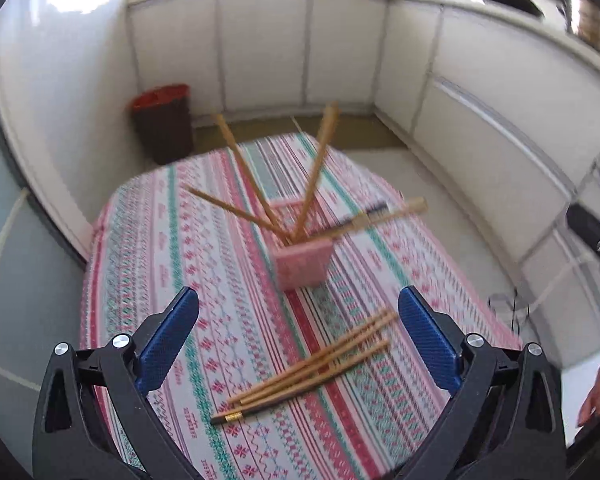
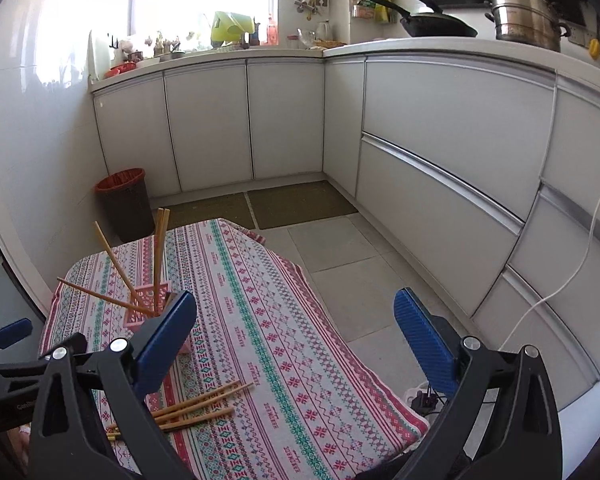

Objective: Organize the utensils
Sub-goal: 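Lower the left gripper onto the remaining chopsticks on the cloth, then grasp a chopstick with the left gripper while the right gripper grasps another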

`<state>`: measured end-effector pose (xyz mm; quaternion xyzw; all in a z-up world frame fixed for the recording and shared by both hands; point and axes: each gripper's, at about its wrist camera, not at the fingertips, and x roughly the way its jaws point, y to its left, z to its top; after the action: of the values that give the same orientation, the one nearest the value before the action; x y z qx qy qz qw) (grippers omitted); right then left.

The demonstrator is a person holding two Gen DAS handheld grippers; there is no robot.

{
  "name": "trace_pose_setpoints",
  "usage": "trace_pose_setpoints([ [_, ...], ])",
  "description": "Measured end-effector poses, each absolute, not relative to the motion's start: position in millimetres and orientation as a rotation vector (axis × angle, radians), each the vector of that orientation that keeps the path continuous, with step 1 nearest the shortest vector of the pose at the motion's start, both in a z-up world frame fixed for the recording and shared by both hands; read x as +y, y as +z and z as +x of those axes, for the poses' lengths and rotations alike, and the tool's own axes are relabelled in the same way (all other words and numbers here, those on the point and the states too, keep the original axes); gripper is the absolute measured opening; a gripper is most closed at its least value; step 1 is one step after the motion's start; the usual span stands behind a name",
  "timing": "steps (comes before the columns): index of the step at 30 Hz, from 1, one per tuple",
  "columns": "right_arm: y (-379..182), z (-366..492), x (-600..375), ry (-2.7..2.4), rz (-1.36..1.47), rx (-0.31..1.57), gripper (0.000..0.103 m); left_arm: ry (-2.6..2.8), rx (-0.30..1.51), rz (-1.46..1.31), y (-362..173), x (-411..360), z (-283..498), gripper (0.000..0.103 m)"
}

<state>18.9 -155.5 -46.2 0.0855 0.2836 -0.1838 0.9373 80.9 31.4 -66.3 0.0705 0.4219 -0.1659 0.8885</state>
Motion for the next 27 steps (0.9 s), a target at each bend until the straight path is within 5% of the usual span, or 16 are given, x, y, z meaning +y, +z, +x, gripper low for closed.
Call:
trace_pose_setpoints([
  [10,-98,-11,-202,-0.375,0.417,0.799,0.096,-0.629,1.189,0.497,-171,-42,74,0.094],
  [21,-114,-24,-229,-0.399,0.500,0.834,0.096,-0.754,1.325,0.536,-216,-68,90,0.046],
  [27,-120,-22,-234,-0.402,0.517,0.848,0.096,-0.771,1.300,0.601,-226,-80,90,0.037],
])
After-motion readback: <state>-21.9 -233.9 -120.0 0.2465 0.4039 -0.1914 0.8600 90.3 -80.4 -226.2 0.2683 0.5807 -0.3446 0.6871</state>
